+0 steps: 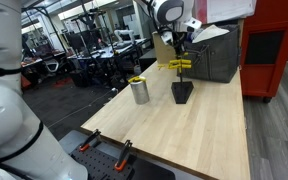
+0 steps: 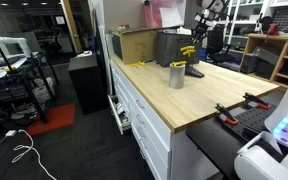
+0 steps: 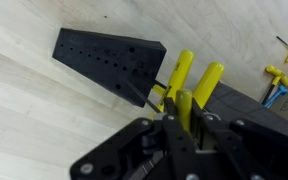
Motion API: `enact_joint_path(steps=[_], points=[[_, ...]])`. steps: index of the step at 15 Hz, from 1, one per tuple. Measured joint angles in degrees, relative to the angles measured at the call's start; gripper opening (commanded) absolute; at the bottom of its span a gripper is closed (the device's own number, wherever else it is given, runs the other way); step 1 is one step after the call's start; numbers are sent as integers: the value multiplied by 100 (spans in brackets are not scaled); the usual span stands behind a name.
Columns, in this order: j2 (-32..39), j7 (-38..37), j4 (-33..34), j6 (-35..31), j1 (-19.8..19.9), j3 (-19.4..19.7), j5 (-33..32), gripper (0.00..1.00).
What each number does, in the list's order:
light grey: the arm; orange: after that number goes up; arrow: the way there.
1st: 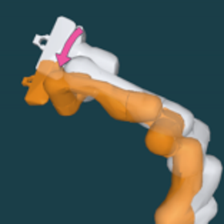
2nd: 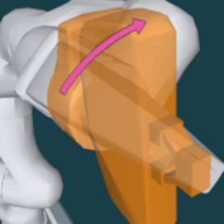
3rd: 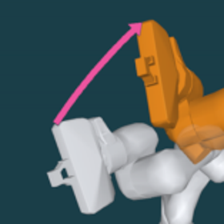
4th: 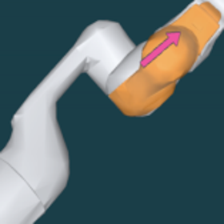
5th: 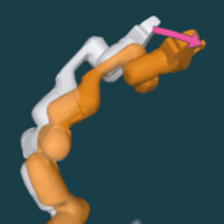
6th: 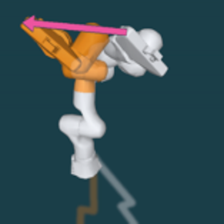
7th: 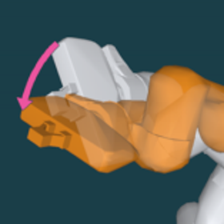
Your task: Remove one metal object with the yellow handle from the tin and put it on the black stand
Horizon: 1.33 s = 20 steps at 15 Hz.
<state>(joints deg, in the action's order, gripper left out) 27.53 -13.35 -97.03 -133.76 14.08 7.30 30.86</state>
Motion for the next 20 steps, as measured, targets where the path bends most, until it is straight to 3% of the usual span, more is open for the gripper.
enact_joint_path(steps=[20], points=[[121,0,260,341,142,-157,0,4]])
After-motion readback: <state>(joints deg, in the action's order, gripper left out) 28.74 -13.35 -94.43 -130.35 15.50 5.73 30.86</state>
